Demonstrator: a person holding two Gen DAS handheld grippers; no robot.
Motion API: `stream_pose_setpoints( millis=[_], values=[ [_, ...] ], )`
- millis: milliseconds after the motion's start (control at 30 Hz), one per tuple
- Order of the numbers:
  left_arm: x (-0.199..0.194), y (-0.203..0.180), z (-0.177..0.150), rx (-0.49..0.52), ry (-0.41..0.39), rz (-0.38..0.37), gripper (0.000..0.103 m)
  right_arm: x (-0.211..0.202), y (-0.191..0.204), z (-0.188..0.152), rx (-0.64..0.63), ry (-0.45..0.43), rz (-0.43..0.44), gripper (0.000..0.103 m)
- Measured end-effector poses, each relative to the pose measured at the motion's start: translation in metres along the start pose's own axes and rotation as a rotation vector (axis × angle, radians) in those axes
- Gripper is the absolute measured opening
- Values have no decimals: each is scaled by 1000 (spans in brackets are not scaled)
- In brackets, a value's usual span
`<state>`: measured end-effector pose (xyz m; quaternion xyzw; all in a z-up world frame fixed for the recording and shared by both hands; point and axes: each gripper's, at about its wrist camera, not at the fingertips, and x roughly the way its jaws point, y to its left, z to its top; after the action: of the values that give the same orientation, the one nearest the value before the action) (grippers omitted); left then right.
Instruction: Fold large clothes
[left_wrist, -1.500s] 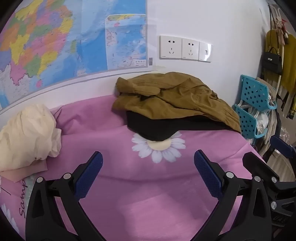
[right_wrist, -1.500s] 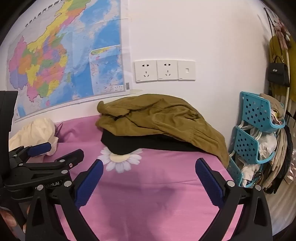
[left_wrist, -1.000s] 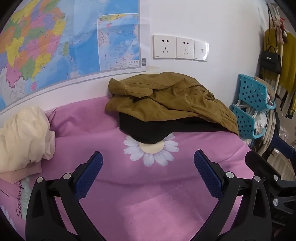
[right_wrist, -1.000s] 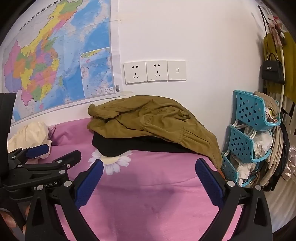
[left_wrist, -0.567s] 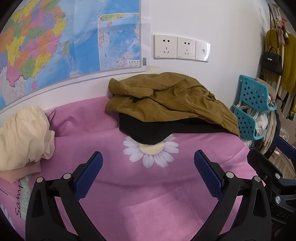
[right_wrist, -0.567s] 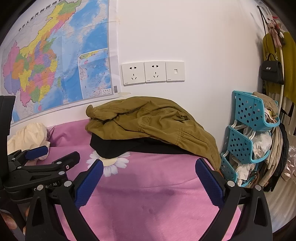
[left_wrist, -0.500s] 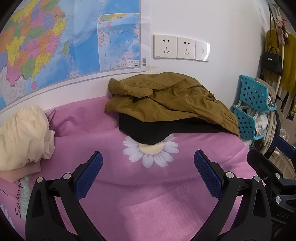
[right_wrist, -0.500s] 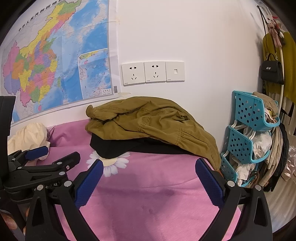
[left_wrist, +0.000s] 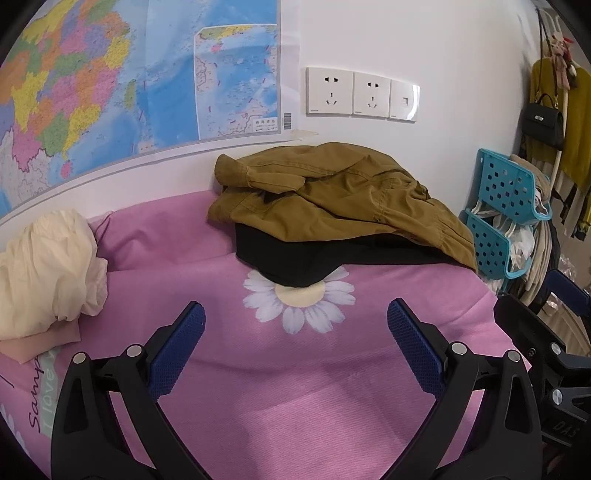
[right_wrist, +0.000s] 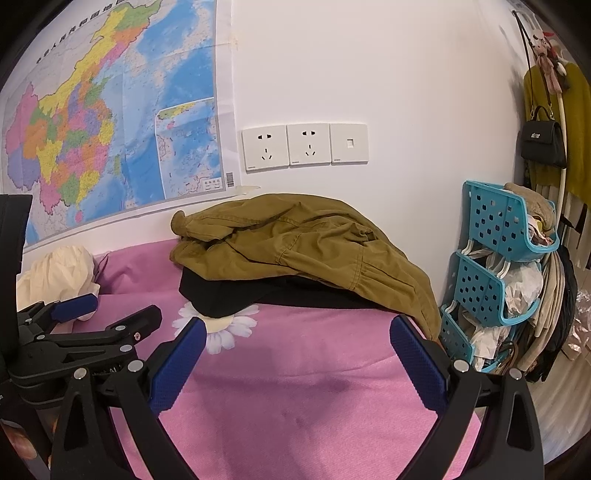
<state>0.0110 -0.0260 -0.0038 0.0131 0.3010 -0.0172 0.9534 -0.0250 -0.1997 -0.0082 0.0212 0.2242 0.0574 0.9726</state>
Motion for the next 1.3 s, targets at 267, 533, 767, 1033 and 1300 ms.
stream_pose_setpoints(
  millis=[267, 533, 767, 1033, 1300],
  values=[
    [2, 0, 1, -6, 2, 0, 98, 2, 0, 1, -1, -1, 3, 97],
    [4, 1, 0, -11, 7, -3, 98, 2, 1, 2, -7, -2, 1, 97],
    [6, 2, -1, -15, 16, -4, 98, 5, 4, 2, -21, 1, 3, 97],
    [20, 9, 5, -34, 43, 13, 98, 20, 9, 11, -56, 10, 23, 97],
    [48, 31, 20, -81, 79, 48, 98, 54, 18, 33, -141, 15, 42, 97]
  ],
)
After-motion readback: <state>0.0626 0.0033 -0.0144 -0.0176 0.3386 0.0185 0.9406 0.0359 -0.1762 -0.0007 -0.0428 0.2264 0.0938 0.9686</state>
